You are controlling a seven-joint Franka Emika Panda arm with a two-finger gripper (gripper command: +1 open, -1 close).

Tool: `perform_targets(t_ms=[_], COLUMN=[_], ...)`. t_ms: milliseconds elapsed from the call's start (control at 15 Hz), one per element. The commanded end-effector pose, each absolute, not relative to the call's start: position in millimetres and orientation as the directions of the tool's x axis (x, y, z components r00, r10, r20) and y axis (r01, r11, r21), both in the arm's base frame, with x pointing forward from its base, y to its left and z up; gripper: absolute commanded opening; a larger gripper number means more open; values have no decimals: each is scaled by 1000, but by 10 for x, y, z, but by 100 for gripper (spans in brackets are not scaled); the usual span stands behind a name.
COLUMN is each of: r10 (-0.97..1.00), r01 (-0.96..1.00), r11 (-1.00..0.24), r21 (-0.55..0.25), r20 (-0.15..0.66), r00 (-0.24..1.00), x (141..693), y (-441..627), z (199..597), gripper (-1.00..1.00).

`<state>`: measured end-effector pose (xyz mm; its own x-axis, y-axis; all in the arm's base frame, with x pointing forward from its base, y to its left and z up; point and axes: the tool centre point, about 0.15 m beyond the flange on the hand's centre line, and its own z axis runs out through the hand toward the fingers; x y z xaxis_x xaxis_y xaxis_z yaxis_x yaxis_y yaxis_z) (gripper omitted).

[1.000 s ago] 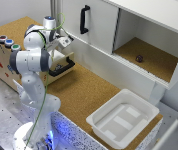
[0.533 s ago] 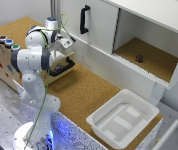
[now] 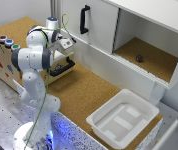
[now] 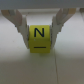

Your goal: Pick up the yellow block

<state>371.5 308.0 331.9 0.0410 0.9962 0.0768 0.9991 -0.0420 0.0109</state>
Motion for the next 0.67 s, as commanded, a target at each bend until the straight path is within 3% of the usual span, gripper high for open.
perform_targets(t_ms=[0, 600], r10=[959, 634], r01=[969, 653], r11=[-245, -757], r21=[-21, 4], r20=[143, 247], r00=[246, 733], x=[3864, 4076], y=[2915, 1526], z=[3888, 4678], gripper=[-100, -100])
